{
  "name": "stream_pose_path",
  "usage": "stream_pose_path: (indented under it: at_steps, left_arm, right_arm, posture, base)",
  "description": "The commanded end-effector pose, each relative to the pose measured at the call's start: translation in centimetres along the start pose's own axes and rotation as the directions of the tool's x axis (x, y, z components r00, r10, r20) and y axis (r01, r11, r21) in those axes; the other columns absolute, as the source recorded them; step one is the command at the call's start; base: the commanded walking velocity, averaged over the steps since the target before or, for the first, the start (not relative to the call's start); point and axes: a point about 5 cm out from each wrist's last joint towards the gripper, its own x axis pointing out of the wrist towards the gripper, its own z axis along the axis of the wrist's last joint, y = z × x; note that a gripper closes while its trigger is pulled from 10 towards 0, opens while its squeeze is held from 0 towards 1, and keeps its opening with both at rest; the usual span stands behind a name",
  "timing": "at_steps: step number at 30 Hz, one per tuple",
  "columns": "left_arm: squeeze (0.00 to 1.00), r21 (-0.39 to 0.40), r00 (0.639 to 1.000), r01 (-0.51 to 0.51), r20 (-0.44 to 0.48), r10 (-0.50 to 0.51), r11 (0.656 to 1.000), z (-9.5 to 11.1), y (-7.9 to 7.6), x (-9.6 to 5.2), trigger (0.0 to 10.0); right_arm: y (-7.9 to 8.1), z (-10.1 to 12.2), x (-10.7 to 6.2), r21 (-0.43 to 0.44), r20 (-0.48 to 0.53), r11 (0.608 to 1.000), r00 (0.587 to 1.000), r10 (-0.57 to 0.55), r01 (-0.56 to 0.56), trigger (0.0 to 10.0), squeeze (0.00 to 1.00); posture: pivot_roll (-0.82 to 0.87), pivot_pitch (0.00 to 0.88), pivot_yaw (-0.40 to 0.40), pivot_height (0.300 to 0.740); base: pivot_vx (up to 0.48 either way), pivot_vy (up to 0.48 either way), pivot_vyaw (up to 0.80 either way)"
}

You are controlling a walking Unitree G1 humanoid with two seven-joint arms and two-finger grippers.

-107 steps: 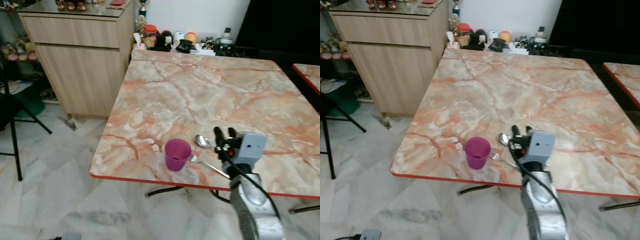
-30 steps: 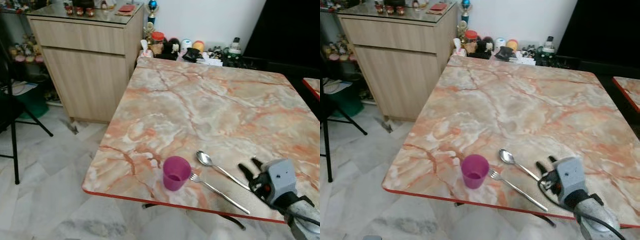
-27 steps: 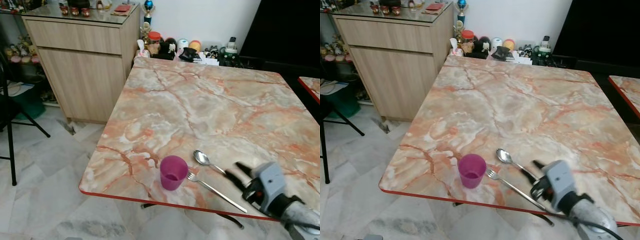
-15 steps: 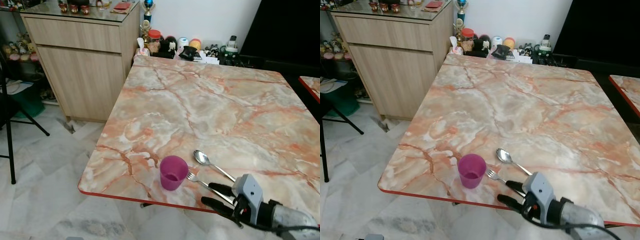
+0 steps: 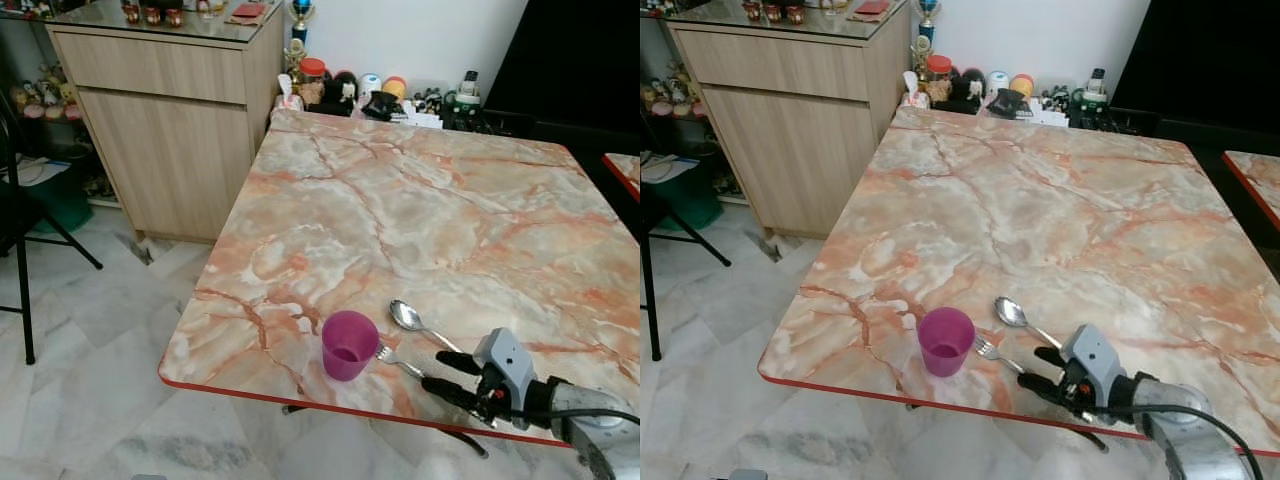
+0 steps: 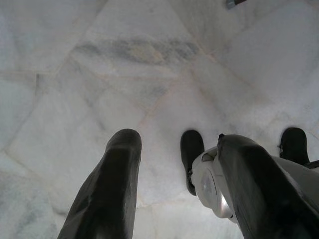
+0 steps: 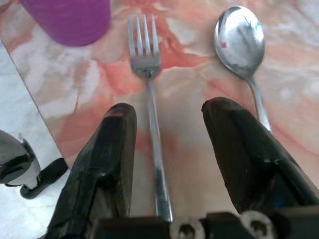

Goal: Setting the table

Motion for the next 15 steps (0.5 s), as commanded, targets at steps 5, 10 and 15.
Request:
stream_pose_path:
  at_steps: [5,10,15]
  left_arm:
    - [0.0,-0.003,1.0,0.01,-0.027,-0.011,1.0,-0.7,-0.1,-0.2,10.0]
    - [0.0,-0.003,1.0,0.011,-0.027,-0.012,1.0,-0.7,-0.1,-0.2,10.0]
    - [0.0,-0.004,1.0,0.01,-0.028,-0.01,1.0,-0.7,-0.1,-0.2,10.0]
  right_arm:
    - [-0.6,-0.3,0.2,0.003,-0.004,1.0,1.0,0.006,-0.006,10.0,0.0]
    - [-0.6,-0.4,0.9,0.01,0.015,1.0,1.0,0.025,-0.025,10.0,0.0]
    - [-0.3,-0.5,1.6,0.016,0.023,0.998,0.998,0.059,-0.059,10.0,0.0]
  posture:
    - [0.05,0.138,-0.061,0.74]
    - [0.05,0.139,-0.061,0.74]
    - [0.06,0.143,-0.061,0.74]
  base:
    - [0.0,0.0,0.0]
    - [0.0,0.0,0.0]
    - [0.0,0.0,0.0]
